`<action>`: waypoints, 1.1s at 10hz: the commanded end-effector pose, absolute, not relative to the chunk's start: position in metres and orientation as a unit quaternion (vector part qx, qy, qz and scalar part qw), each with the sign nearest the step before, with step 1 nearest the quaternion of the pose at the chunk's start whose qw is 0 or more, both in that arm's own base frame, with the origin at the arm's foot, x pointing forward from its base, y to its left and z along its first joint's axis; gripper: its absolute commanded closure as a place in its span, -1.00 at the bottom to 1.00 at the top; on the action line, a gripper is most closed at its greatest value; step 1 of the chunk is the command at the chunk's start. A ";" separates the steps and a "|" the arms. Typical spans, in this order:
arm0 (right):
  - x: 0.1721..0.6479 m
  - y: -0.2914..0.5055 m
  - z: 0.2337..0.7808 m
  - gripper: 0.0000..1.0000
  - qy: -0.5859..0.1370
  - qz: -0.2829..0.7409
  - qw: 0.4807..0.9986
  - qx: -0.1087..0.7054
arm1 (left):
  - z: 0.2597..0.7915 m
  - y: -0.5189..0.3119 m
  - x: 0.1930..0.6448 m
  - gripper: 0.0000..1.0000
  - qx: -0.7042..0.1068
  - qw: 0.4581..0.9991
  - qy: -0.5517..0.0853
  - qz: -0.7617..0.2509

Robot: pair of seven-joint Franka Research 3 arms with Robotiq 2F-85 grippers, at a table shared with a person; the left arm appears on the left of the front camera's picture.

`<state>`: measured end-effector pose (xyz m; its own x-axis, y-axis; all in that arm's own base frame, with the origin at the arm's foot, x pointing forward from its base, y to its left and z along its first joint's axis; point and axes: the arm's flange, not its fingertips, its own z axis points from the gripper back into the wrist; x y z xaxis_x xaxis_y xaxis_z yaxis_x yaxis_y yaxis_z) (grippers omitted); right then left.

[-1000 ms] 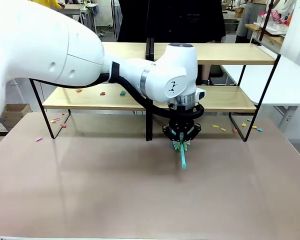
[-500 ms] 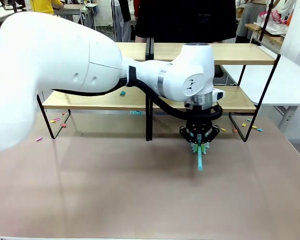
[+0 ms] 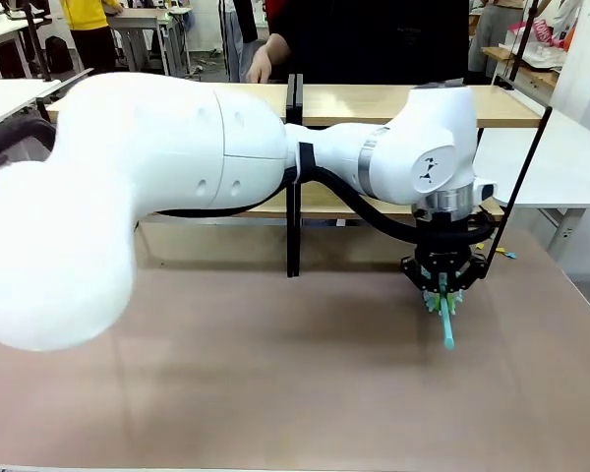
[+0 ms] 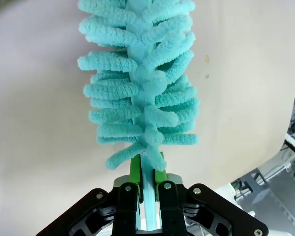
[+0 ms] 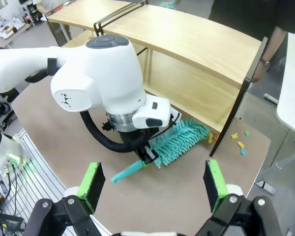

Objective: Clean the shelves.
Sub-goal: Clean another randomly selected level of the Shelf with the Duster.

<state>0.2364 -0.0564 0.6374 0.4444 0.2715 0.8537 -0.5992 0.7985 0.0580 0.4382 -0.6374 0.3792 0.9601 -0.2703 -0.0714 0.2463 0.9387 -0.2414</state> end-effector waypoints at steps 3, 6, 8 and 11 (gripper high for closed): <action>0.237 -0.057 0.636 -1.00 -0.460 0.267 0.827 0.179 | 0.388 -0.652 0.442 0.75 -0.157 0.969 0.078 -0.176; 0.237 -0.057 0.636 -1.00 -0.460 0.267 0.827 0.179 | 0.393 -0.650 0.439 0.75 -0.225 0.947 0.091 -0.211; 0.237 -0.057 0.636 -1.00 -0.460 0.267 0.827 0.179 | 0.397 -0.640 0.442 0.75 -0.244 0.941 0.097 -0.214; 0.237 -0.057 0.636 -1.00 -0.460 0.267 0.827 0.179 | 0.411 -0.616 0.439 0.75 -0.256 0.943 0.097 -0.191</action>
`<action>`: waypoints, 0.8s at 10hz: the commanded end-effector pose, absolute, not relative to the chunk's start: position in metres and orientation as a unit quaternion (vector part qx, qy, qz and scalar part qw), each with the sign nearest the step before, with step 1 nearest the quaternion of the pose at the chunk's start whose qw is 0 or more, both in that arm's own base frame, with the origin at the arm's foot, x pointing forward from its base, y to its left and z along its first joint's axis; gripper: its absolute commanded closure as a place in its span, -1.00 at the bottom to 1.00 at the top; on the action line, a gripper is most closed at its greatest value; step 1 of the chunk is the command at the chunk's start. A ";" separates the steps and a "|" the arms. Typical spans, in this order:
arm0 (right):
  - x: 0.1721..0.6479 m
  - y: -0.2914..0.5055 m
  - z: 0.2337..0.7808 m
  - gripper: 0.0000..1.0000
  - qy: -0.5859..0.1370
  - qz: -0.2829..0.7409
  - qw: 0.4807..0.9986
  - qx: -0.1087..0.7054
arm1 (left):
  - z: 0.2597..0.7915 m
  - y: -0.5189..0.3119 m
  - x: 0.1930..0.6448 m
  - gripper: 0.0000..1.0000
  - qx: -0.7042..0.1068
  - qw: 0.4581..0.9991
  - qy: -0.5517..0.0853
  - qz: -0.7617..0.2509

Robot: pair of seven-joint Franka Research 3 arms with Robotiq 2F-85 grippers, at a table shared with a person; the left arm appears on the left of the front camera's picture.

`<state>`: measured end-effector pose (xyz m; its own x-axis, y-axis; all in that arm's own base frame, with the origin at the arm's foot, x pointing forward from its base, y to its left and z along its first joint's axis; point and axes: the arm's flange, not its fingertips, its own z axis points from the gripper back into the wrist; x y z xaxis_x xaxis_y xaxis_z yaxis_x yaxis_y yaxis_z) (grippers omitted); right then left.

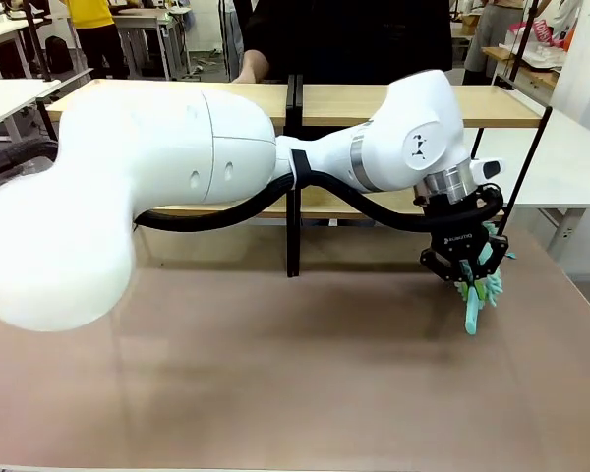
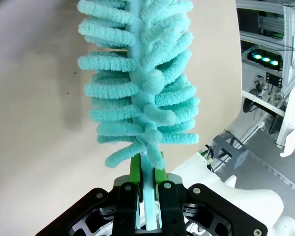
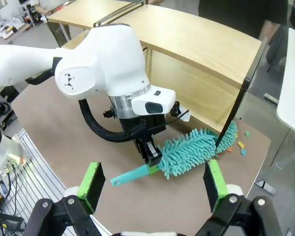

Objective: Clean the shelves.
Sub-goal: Clean another randomly selected level of the Shelf with the Duster.

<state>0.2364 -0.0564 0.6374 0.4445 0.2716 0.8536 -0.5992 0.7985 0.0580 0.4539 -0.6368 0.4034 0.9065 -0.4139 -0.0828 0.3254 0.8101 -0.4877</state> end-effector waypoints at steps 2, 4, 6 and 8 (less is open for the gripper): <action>0.237 -0.057 0.636 -1.00 -0.460 0.267 0.827 0.179 | 0.426 -0.590 0.426 0.75 -0.247 0.942 0.114 -0.198; 0.237 -0.057 0.636 -1.00 -0.460 0.267 0.827 0.179 | 0.431 -0.557 0.409 0.75 -0.202 0.943 0.145 -0.220; 0.237 -0.057 0.636 -1.00 -0.460 0.267 0.827 0.179 | 0.432 -0.521 0.385 0.75 -0.192 0.930 0.179 -0.256; 0.237 -0.057 0.636 -1.00 -0.460 0.267 0.827 0.179 | 0.436 -0.497 0.366 0.75 -0.223 0.895 0.215 -0.321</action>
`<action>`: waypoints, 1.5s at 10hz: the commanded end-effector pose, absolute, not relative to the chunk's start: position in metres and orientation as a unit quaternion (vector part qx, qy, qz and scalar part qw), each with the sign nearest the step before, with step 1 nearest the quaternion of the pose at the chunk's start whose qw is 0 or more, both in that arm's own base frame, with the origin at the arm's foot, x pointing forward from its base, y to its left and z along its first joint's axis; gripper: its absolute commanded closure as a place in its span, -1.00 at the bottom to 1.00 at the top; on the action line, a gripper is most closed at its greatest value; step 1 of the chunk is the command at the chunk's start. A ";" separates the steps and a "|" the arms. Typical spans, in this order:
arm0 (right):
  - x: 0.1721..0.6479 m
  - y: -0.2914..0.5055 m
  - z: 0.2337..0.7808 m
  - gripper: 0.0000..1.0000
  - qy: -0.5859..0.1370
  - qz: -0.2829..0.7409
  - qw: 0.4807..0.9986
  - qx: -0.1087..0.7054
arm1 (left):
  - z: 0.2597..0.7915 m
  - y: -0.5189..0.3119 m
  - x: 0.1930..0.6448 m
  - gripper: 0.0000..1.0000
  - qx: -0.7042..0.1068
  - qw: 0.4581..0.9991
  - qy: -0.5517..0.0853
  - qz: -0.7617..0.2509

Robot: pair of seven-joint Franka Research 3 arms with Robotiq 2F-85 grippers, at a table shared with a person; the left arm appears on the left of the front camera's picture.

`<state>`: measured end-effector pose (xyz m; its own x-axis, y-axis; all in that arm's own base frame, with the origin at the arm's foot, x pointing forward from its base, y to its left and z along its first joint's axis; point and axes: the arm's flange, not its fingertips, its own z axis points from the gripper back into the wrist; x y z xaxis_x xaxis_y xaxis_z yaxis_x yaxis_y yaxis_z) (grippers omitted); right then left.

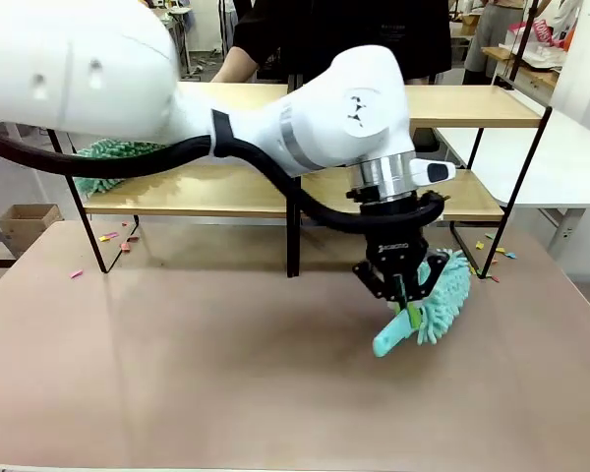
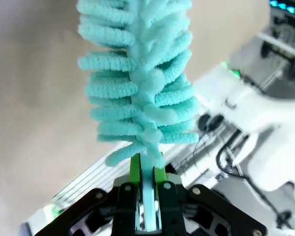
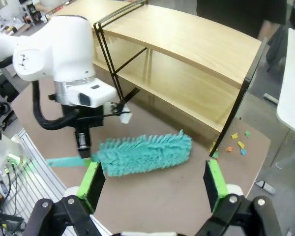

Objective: Clean the shelves.
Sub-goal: Clean another randomly selected level of the Shelf with the Duster.

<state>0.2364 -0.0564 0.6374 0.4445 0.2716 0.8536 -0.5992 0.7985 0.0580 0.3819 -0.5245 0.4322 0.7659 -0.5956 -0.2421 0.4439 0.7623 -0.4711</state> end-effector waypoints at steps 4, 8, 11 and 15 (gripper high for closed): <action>0.237 -0.057 0.636 -1.00 -0.460 0.267 0.827 0.179 | 0.458 -0.441 0.321 0.75 -0.230 0.856 0.241 -0.396; 0.237 -0.057 0.636 -1.00 -0.460 0.267 0.827 0.179 | 0.506 -0.342 0.280 0.75 -0.266 0.859 0.177 -0.399; 0.237 -0.057 0.636 -1.00 -0.460 0.267 0.827 0.179 | 0.528 -0.271 0.236 0.75 -0.299 0.884 0.038 -0.357; 0.237 -0.057 0.636 -1.00 -0.460 0.267 0.827 0.179 | 0.544 -0.186 0.170 0.75 -0.348 0.898 -0.161 -0.214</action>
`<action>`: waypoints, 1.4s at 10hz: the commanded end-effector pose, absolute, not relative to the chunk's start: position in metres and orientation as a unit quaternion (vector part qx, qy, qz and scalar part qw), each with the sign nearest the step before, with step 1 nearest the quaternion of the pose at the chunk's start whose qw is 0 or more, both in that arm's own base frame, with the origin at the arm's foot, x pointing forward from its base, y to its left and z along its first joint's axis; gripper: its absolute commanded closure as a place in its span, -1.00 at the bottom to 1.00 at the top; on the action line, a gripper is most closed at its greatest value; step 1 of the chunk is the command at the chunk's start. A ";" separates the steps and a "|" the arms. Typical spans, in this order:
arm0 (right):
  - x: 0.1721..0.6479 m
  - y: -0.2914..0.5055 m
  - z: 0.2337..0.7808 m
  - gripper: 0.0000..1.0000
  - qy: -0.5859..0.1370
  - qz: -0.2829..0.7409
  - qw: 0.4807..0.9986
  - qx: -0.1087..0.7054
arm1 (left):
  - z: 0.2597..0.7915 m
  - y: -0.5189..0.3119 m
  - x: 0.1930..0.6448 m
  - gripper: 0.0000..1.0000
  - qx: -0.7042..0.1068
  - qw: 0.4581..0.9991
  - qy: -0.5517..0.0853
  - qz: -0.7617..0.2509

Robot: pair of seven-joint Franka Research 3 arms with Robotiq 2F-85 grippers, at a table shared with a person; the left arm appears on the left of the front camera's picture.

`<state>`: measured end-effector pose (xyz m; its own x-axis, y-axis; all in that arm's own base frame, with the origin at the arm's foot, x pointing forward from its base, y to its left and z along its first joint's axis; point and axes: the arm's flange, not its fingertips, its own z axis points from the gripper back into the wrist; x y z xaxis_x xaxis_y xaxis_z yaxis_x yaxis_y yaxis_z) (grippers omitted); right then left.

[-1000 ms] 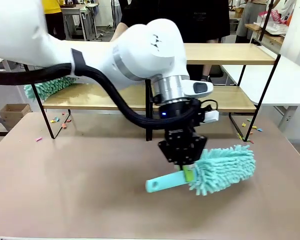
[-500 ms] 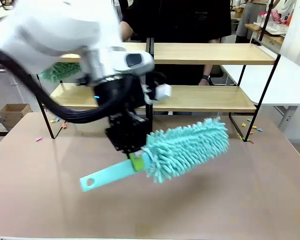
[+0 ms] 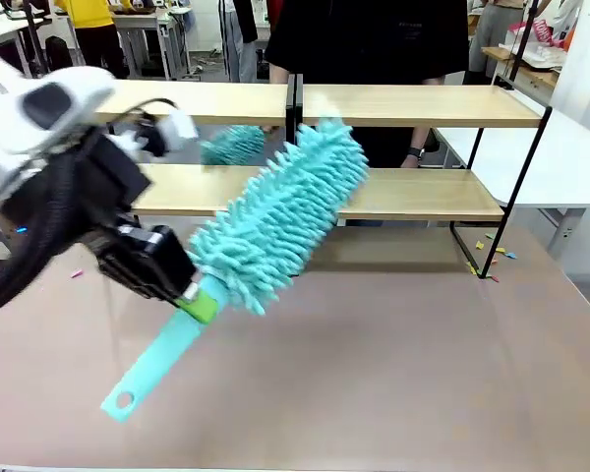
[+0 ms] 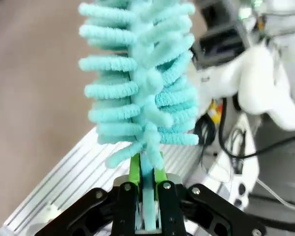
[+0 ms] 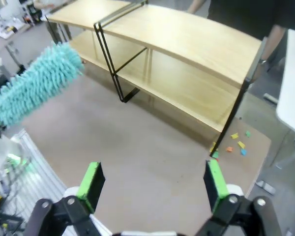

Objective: Clean the shelves.
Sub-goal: Clean another randomly selected level of the Shelf with the Duster.

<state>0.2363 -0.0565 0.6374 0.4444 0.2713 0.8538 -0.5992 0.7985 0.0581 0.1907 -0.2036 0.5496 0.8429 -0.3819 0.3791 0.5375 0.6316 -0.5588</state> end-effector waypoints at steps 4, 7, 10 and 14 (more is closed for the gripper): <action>0.237 -0.057 0.636 -1.00 -0.460 0.267 0.827 0.179 | 0.536 -0.085 0.168 0.75 -0.392 0.891 -0.179 -0.144; 0.237 -0.057 0.636 -1.00 -0.460 0.267 0.827 0.179 | 0.524 -0.050 0.199 0.75 -0.393 0.899 -0.130 -0.145; 0.237 -0.057 0.636 -1.00 -0.460 0.267 0.827 0.179 | 0.572 -0.052 0.204 0.75 -0.396 0.896 -0.150 -0.134; 0.237 -0.057 0.636 -1.00 -0.460 0.267 0.827 0.179 | 0.574 -0.048 0.218 0.75 -0.428 0.877 -0.059 -0.212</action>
